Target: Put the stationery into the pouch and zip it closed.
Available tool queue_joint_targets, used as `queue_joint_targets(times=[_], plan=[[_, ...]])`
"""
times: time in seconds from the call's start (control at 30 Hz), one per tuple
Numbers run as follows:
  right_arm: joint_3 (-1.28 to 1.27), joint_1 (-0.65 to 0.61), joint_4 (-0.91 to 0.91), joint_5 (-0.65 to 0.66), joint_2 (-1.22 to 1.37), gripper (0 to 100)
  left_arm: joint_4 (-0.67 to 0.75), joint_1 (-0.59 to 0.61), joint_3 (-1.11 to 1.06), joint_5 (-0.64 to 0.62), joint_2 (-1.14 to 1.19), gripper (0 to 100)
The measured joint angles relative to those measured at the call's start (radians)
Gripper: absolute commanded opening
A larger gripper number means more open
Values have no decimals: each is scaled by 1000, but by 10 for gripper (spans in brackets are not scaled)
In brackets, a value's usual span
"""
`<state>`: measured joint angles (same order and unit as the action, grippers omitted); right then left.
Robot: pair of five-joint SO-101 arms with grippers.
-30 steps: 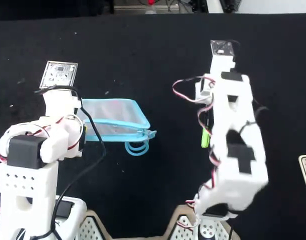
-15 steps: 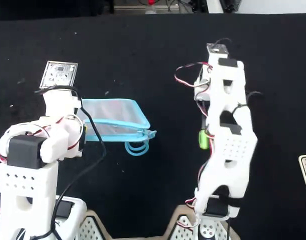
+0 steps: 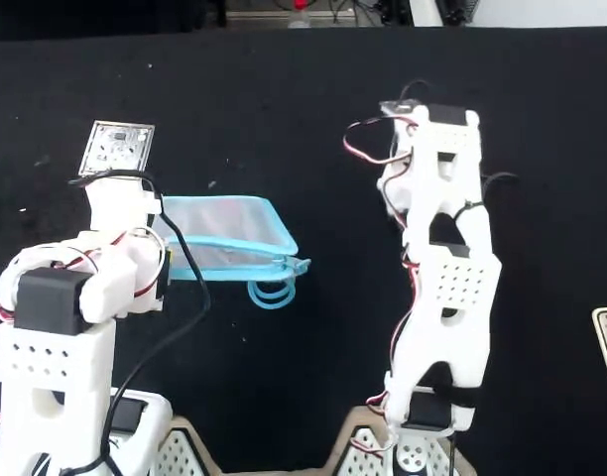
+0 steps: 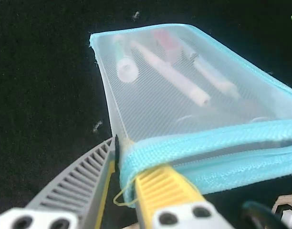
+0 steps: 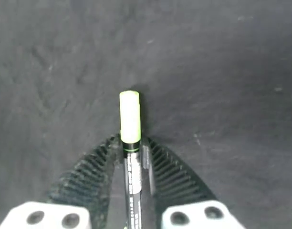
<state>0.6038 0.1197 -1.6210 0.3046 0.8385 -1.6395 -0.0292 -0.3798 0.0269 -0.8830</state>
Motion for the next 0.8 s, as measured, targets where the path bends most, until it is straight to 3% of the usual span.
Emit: queue_joint_targets(times=[0.13,0.3,0.5,0.8], plan=[[-170,-31,61,37,-109,11,0,0,0,0,0,30],[-606,-97,316,71,-413,14,0,0,0,0,0,30],[-1092,-107,566,71,-810,152,0,0,0,0,0,30],[-1158,-114,594,66,-879,138,0,0,0,0,0,30]])
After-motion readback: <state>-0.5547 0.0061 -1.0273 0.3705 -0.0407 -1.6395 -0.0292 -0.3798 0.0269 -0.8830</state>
